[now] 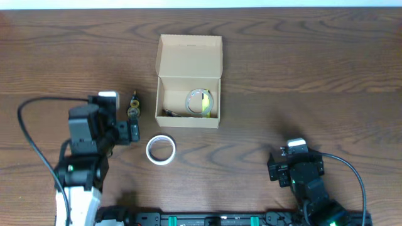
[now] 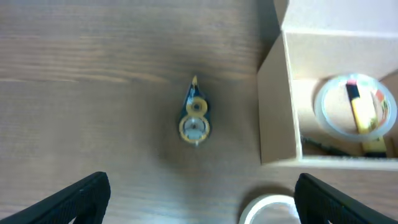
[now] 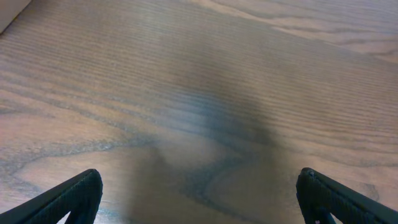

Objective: Pack container
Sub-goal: 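Reach the left gripper to the correction-tape dispenser and grasp it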

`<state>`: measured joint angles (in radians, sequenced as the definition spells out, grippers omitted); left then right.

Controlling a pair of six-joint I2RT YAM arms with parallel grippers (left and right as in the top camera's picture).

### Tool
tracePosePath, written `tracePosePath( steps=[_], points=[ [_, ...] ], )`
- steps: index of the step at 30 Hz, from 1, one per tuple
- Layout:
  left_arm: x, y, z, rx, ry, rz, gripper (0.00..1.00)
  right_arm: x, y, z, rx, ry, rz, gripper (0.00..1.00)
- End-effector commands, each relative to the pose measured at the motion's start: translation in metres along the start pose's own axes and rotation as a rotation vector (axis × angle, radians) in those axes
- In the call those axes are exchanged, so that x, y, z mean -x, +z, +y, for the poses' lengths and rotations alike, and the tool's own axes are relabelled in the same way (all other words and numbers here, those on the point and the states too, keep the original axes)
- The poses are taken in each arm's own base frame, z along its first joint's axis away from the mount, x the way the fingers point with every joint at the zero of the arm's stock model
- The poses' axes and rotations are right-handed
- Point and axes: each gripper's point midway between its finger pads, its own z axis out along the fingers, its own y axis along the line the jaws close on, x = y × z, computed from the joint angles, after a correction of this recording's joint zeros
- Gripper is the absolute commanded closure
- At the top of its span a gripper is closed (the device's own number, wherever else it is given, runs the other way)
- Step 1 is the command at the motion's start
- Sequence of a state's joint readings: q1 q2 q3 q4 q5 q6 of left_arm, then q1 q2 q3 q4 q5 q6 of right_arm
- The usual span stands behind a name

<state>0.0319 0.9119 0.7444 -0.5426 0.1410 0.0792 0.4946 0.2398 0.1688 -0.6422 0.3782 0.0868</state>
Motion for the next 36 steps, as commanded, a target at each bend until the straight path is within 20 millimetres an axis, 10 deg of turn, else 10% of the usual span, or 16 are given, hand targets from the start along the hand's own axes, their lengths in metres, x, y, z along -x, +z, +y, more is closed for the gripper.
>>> tracePosePath(
  steps=[1, 25, 36],
  points=[
    [0.02, 0.007, -0.004, -0.03, 0.001, 0.015, 0.05, 0.0, 0.0, -0.003, -0.017, -0.002, -0.002, 0.01],
    [0.023, 0.126, 0.009, -0.007, -0.089, 0.35, 0.05, 0.0, 0.0, -0.003, -0.017, -0.002, -0.002, 0.01],
    [0.017, 0.146, 0.017, 0.007, -0.011, 0.534, 0.05, 0.0, 0.0, -0.003, -0.017, -0.002, -0.002, 0.01]
  ],
)
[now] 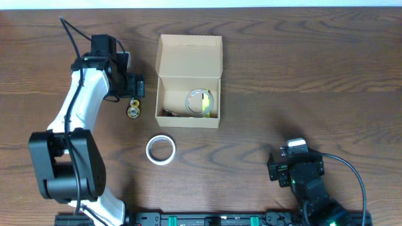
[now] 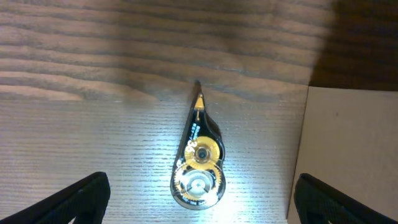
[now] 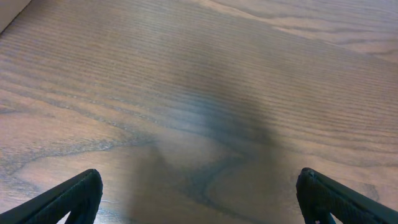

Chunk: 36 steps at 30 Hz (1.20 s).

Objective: Pack container
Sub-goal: 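Reach the left gripper to the correction-tape dispenser and grasp it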

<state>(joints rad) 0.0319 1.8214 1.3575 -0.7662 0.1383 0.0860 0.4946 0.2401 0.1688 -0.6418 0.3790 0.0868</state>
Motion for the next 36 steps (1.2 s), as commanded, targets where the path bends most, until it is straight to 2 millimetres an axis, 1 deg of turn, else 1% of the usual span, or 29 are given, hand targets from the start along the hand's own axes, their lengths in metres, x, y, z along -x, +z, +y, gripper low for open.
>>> tracePosePath(
  steps=[1, 5, 9, 13, 21, 22, 23, 24, 26, 30, 31, 33, 36],
  points=[
    [0.001, 0.007, 0.004, 0.018, 0.021, 0.028, 0.04, 0.0, 0.0, -0.003, -0.016, -0.002, -0.002, 0.01],
    [-0.01, 0.027, 0.005, 0.016, 0.017, 0.093, 0.05, 0.0, 0.0, -0.003, -0.016, -0.002, -0.002, 0.01],
    [-0.019, 0.04, 0.007, 0.022, 0.013, 0.146, 0.05, 0.0, 0.0, -0.003, -0.016, -0.002, -0.002, 0.01],
    [-0.026, 0.05, 0.009, 0.029, 0.012, 0.183, 0.05, 0.0, 0.0, -0.003, -0.016, -0.002, -0.002, 0.01],
    [-0.037, 0.062, 0.011, 0.037, 0.013, 0.237, 0.05, 0.0, 0.0, -0.003, -0.016, -0.002, -0.002, 0.01],
    [-0.039, 0.063, 0.011, 0.042, 0.015, 0.245, 0.04, 0.0, 0.0, -0.003, -0.016, -0.002, -0.002, 0.01],
    [-0.041, 0.064, 0.012, 0.049, 0.018, 0.255, 0.0, 0.0, 0.0, -0.003, -0.016, -0.002, -0.002, 0.01],
    [-0.043, 0.065, 0.011, 0.055, 0.022, 0.263, 0.07, 0.0, 0.0, -0.003, -0.016, -0.002, -0.002, 0.01],
    [-0.045, 0.065, 0.01, 0.06, 0.033, 0.274, 0.15, 0.0, 0.0, -0.003, -0.016, -0.002, -0.002, 0.01],
    [-0.046, 0.064, 0.008, 0.069, 0.053, 0.278, 0.25, 0.0, 0.0, -0.003, -0.016, -0.002, -0.002, 0.01],
    [-0.047, 0.064, 0.007, 0.075, 0.06, 0.281, 0.3, 0.0, 0.0, -0.003, -0.016, -0.002, -0.002, 0.01],
    [-0.048, 0.064, 0.004, 0.08, 0.08, 0.286, 0.44, 0.0, 0.0, -0.003, -0.016, -0.002, -0.002, 0.01],
    [-0.048, 0.064, 0.003, 0.08, 0.081, 0.286, 0.52, 0.0, 0.0, -0.003, -0.017, -0.002, -0.002, 0.01]
  ],
)
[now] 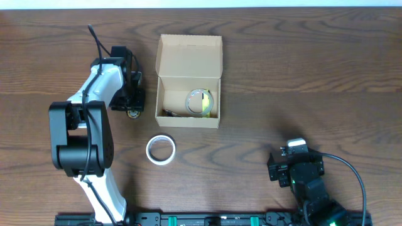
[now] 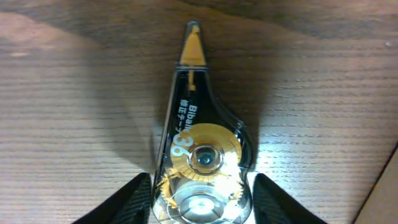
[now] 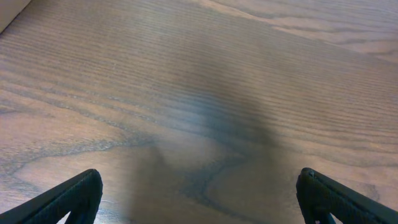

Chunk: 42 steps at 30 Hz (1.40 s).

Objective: Pack container
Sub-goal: 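Reach the left gripper to the correction-tape dispenser and grasp it, then carry the dispenser into the box and release it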

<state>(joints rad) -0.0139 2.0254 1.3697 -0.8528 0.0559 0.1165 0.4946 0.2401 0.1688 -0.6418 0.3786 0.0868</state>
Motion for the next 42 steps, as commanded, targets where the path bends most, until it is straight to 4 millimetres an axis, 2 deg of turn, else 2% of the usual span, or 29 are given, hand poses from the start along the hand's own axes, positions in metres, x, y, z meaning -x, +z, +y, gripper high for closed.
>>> tracePosePath(
  steps=[1, 6, 10, 12, 15, 18, 24, 27, 30, 35, 39, 42],
  points=[
    [0.003, 0.001, 0.002, 0.015, 0.015, 0.003, 0.57, 0.0, 0.0, -0.003, -0.017, -0.002, -0.002, 0.01],
    [0.003, 0.001, 0.002, 0.01, -0.001, 0.001, 0.7, 0.0, 0.0, -0.003, -0.017, -0.002, -0.002, 0.01],
    [0.005, -0.008, 0.002, 0.011, -0.01, -0.023, 0.72, 0.0, 0.0, -0.003, -0.017, -0.002, -0.002, 0.01],
    [0.008, -0.018, 0.003, 0.015, -0.01, -0.053, 0.72, 0.0, 0.0, -0.003, -0.017, -0.002, -0.002, 0.01],
    [0.014, -0.048, 0.005, 0.022, -0.014, -0.138, 0.72, 0.0, 0.0, -0.003, -0.017, -0.002, -0.002, 0.01],
    [0.018, -0.089, 0.006, 0.027, -0.018, -0.249, 0.72, 0.0, 0.0, -0.003, -0.017, -0.002, -0.002, 0.01],
    [0.015, -0.152, 0.005, 0.032, -0.016, -0.425, 0.72, 0.0, 0.0, -0.003, -0.017, -0.002, -0.002, 0.01],
    [0.012, -0.172, -0.004, 0.022, 0.004, -0.481, 0.71, 0.0, 0.0, -0.003, -0.017, -0.002, -0.002, 0.01],
    [0.014, -0.183, -0.024, 0.011, 0.056, -0.511, 0.7, 0.0, 0.0, -0.003, -0.017, -0.002, -0.002, 0.01],
    [0.023, -0.19, -0.086, -0.03, 0.212, -0.569, 0.7, 0.0, 0.0, -0.003, -0.017, -0.002, -0.002, 0.01],
    [0.023, -0.178, -0.134, -0.059, 0.326, -0.552, 0.69, 0.0, 0.0, -0.003, -0.017, -0.002, -0.002, 0.01],
    [0.022, -0.165, -0.154, -0.088, 0.371, -0.502, 0.69, 0.0, 0.0, -0.003, -0.017, -0.002, -0.002, 0.01]
  ],
)
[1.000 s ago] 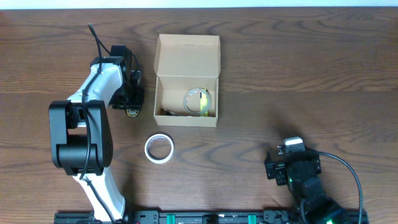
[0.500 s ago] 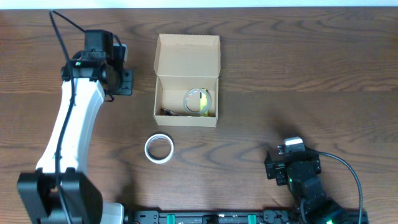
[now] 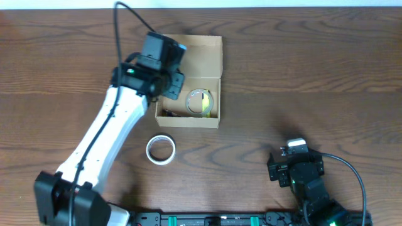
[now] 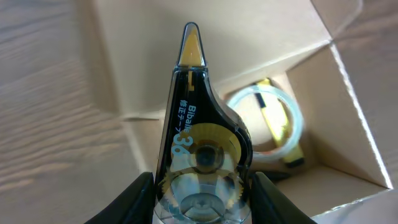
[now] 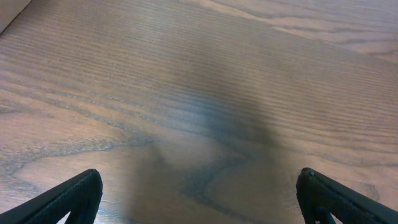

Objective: Pack container
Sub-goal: 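Carry the dispenser into the box and release it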

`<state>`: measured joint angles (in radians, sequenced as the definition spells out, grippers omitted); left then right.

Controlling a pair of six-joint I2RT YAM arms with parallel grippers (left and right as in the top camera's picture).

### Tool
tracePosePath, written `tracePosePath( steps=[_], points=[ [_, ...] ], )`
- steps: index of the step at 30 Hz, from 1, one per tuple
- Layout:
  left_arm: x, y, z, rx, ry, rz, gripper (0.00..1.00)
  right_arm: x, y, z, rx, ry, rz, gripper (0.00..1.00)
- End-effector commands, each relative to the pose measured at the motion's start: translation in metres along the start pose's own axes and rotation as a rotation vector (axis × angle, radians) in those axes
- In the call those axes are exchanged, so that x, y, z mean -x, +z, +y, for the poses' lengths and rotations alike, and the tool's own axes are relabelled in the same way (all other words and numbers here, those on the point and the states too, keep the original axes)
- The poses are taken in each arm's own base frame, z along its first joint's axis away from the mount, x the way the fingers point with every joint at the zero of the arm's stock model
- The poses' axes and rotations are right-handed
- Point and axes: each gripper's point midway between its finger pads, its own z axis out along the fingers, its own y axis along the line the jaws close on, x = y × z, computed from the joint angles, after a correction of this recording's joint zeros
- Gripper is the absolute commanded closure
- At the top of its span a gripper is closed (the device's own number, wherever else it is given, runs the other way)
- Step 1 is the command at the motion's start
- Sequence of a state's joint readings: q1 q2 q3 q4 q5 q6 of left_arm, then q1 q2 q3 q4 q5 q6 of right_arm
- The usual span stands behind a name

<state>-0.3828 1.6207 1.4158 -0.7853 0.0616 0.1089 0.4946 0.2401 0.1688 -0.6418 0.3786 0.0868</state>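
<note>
My left gripper (image 4: 200, 202) is shut on the correction tape dispenser (image 4: 198, 143), a clear teardrop with a gold wheel and yellow tip. It hangs over the left part of the open cardboard box (image 3: 212, 55). In the overhead view the left gripper (image 3: 168, 88) sits at the box's left wall and hides the dispenser. Inside the box lie a clear tape roll (image 3: 200, 102) and a yellow item (image 4: 280, 127). A white tape roll (image 3: 161, 150) lies on the table in front of the box. My right gripper (image 5: 199, 202) is open over bare wood.
The box's lid (image 3: 190, 47) stands open toward the far side. The right arm (image 3: 301, 172) rests at the near right of the wooden table (image 3: 314, 75). The left arm's cable (image 3: 125, 19) arcs over the far left.
My left gripper, then shut round the dispenser on the table left of the box, now holds it in the air over the box's left side. The right arm has not moved.
The dispenser lay on the table left of the box, with my left gripper open near it. The gripper then stood open above it, then was shut round it on the wood. Now the dispenser is held over the box's inside.
</note>
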Motion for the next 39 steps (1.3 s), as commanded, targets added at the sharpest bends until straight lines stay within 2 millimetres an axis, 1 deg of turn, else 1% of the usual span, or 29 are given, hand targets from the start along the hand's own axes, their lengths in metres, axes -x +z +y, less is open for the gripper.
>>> tracePosePath(
  steps=[1, 2, 7, 10, 14, 15, 18, 27, 35, 39],
  points=[
    [0.004, 0.012, -0.012, -0.049, 0.009, 0.041, 0.69, 0.0, 0.0, -0.003, -0.017, -0.002, -0.002, 0.01],
    [0.001, 0.017, -0.015, -0.07, 0.007, 0.078, 0.69, 0.0, 0.0, -0.003, -0.017, -0.002, -0.002, 0.01],
    [-0.007, 0.033, -0.015, -0.078, 0.039, 0.199, 0.69, 0.0, 0.0, -0.003, -0.017, -0.002, -0.002, 0.01],
    [-0.011, 0.044, -0.015, -0.082, 0.053, 0.248, 0.69, 0.0, 0.0, -0.003, -0.017, -0.002, -0.002, 0.01],
    [-0.023, 0.055, -0.015, -0.086, 0.05, 0.312, 0.69, 0.0, 0.0, -0.003, -0.017, -0.002, -0.002, 0.01],
    [-0.027, 0.062, -0.015, -0.087, 0.051, 0.333, 0.69, 0.0, 0.0, -0.003, -0.017, -0.002, -0.002, 0.01],
    [-0.033, 0.072, -0.016, -0.091, 0.052, 0.361, 0.69, 0.0, 0.0, -0.003, -0.017, -0.002, -0.002, 0.01],
    [-0.038, 0.076, -0.017, -0.093, 0.052, 0.385, 0.69, 0.0, 0.0, -0.003, -0.017, -0.002, -0.002, 0.01],
    [-0.043, 0.073, -0.045, -0.114, 0.12, 0.407, 0.69, 0.0, 0.0, -0.003, -0.017, -0.002, -0.002, 0.01],
    [-0.044, 0.073, -0.047, -0.115, 0.124, 0.407, 0.68, 0.0, 0.0, -0.003, -0.017, -0.002, -0.002, 0.01]
  ],
)
